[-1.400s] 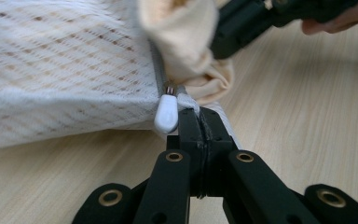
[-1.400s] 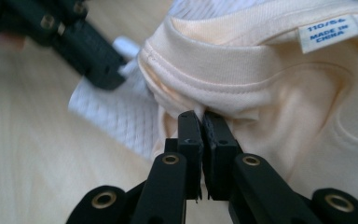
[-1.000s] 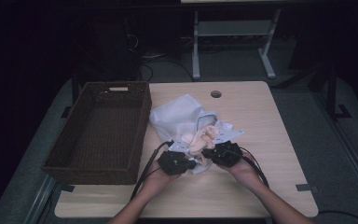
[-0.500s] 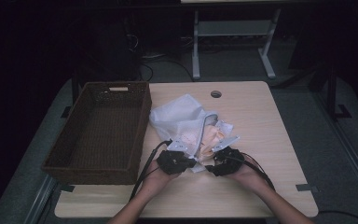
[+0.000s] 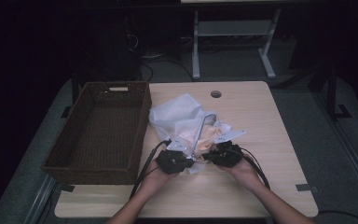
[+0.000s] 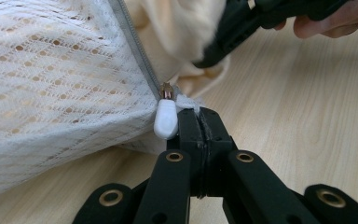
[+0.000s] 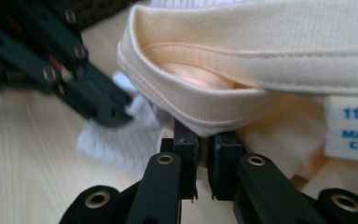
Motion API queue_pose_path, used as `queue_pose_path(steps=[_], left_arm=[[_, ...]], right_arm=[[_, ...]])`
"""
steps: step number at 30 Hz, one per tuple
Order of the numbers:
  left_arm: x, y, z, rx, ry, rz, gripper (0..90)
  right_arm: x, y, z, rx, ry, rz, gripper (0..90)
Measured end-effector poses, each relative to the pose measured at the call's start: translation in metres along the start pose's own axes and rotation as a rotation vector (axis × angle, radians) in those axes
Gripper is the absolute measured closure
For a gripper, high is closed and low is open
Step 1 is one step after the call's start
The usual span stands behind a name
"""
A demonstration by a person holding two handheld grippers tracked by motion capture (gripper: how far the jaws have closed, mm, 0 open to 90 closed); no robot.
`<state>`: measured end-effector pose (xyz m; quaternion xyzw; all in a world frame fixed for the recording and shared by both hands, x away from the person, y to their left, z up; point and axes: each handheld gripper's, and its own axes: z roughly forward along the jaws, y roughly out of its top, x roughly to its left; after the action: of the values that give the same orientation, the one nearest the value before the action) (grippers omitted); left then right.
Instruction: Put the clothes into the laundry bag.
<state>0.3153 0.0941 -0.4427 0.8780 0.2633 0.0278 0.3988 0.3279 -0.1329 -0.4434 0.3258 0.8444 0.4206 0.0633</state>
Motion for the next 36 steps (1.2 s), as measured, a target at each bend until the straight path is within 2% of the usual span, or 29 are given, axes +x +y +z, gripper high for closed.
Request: queue_pose_path(steps=[5, 10, 16, 18, 20, 23, 25, 28, 36], left_arm=[[-0.001, 0.000, 0.000, 0.001, -0.007, 0.007, 89.1], [-0.004, 0.001, 0.000, 0.012, -0.026, 0.047, 89.1], [-0.003, -0.001, -0.003, 0.009, -0.021, 0.054, 89.1], [-0.001, -0.003, -0.005, 0.005, -0.021, 0.044, 89.1], [0.000, -0.004, -0.005, 0.008, -0.022, 0.037, 89.1], [0.000, -0.004, -0.005, 0.013, -0.011, 0.044, 88.9], [-0.001, -0.005, -0.006, 0.010, -0.007, 0.042, 88.6], [0.001, -0.006, -0.006, 0.011, -0.005, 0.038, 88.6], [0.002, -0.006, -0.008, 0.005, -0.001, 0.032, 88.5]], right_arm=[[0.001, 0.003, 0.009, -0.025, 0.010, 0.017, 83.0], [0.002, 0.011, 0.024, -0.041, 0.022, 0.036, 83.0], [0.002, 0.023, 0.045, -0.069, -0.004, 0.026, 82.9], [0.002, 0.021, 0.051, -0.051, -0.004, 0.015, 82.6], [-0.001, 0.017, 0.055, -0.021, 0.017, 0.026, 80.6], [-0.002, 0.017, 0.052, -0.012, 0.035, 0.012, 71.7], [-0.002, 0.017, 0.045, -0.001, 0.042, -0.004, 62.2], [-0.004, 0.015, 0.030, 0.035, 0.010, -0.028, 51.5], [-0.019, 0.014, -0.011, 0.047, -0.047, -0.029, 43.9]])
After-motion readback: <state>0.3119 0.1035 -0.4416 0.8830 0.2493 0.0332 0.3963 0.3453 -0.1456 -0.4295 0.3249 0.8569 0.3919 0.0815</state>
